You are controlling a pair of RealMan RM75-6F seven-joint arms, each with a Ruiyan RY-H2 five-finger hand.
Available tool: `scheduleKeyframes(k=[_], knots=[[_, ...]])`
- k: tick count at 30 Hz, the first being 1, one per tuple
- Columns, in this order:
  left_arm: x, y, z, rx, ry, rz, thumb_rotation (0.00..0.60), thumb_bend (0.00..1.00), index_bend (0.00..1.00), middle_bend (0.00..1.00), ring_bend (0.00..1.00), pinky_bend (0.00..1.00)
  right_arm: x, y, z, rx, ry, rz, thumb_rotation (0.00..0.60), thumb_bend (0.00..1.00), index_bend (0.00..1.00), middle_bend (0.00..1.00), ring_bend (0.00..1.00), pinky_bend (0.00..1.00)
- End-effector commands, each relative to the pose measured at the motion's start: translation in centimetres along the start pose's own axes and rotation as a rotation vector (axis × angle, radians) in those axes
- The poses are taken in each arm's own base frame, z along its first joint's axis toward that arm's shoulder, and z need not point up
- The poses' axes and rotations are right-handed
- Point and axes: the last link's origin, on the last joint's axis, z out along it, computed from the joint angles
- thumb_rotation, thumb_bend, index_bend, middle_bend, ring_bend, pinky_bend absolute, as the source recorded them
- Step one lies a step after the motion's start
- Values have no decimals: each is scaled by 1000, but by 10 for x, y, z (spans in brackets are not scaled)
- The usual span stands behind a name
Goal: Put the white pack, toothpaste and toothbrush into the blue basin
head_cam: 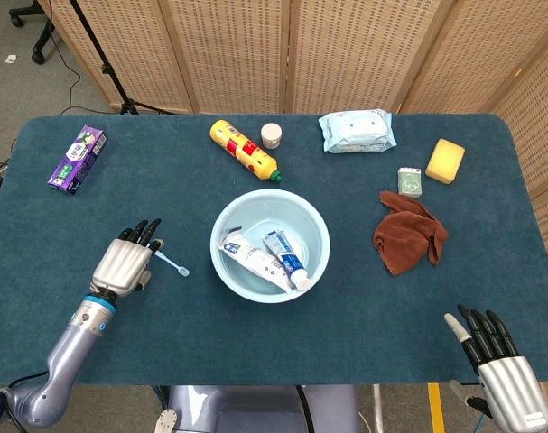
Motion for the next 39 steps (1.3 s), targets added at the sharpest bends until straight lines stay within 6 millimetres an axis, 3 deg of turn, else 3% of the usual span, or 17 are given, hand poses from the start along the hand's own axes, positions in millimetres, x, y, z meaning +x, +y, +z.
scheduleKeyframes(k=[1,10,19,39], knots=[[-2,8,11,-4,-10,19,600,355,293,0,40,215,1,1,0,-2,1,2,600,105,59,0,0,0],[-12,15,25,14,-27,46,600,355,313,0,41,215,2,3,1,-6,6,6,600,105,59,0,0,0],[-16,6,32,53,-20,38,600,356,476,0,41,215,0,3,2,-8,2,3,600,105,60,0,0,0],[-27,-10,37,73,-12,71,600,358,477,0,41,215,0,4,2,-13,5,3,600,105,59,0,0,0]])
